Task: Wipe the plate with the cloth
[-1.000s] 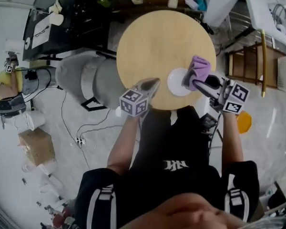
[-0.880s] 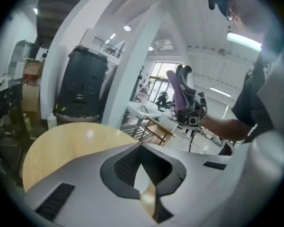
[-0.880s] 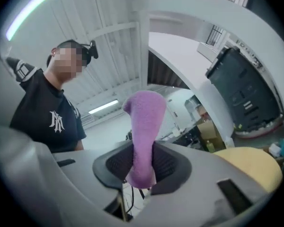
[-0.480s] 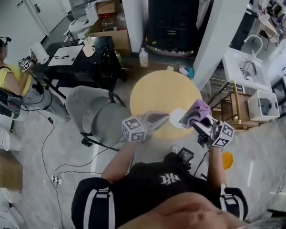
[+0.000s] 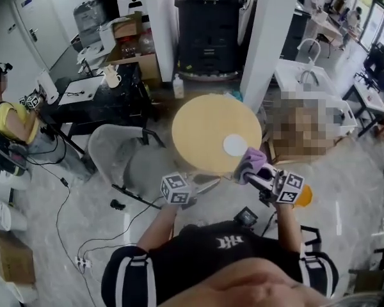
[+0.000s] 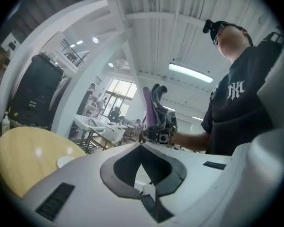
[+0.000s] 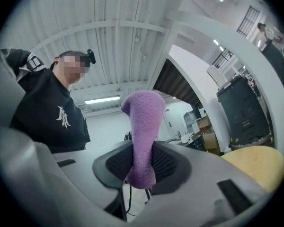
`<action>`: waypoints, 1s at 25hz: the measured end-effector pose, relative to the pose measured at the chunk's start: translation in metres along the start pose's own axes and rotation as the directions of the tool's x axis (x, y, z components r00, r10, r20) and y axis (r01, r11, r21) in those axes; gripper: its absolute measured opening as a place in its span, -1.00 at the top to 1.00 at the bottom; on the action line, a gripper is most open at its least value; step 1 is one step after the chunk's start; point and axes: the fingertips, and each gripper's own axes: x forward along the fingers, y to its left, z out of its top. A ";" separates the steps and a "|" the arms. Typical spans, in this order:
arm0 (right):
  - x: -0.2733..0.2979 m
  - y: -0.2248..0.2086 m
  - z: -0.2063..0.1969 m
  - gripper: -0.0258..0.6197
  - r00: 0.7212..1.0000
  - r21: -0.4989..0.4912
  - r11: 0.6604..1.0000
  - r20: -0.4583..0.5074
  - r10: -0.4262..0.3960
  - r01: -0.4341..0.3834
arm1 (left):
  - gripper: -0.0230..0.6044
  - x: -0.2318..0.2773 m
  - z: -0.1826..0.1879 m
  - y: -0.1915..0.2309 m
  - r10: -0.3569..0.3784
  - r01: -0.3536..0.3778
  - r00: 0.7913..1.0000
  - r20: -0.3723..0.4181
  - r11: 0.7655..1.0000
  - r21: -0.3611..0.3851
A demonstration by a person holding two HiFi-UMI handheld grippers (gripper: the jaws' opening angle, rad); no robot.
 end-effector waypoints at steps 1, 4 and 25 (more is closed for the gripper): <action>-0.006 0.011 0.001 0.63 1.000 -0.031 1.000 -0.009 -0.001 0.001 | 0.91 0.002 -0.002 -0.011 -0.004 0.004 1.000 -0.011 1.000 0.022; -0.028 0.038 0.010 0.63 1.000 -0.100 0.995 0.008 -0.028 0.029 | 0.92 0.008 0.006 -0.050 -0.018 0.016 1.000 0.018 0.998 0.060; -0.115 0.312 -0.104 0.63 0.998 0.017 0.998 0.016 -0.066 0.066 | 0.91 -0.052 -0.086 -0.296 -0.030 0.031 0.999 -0.010 0.996 0.078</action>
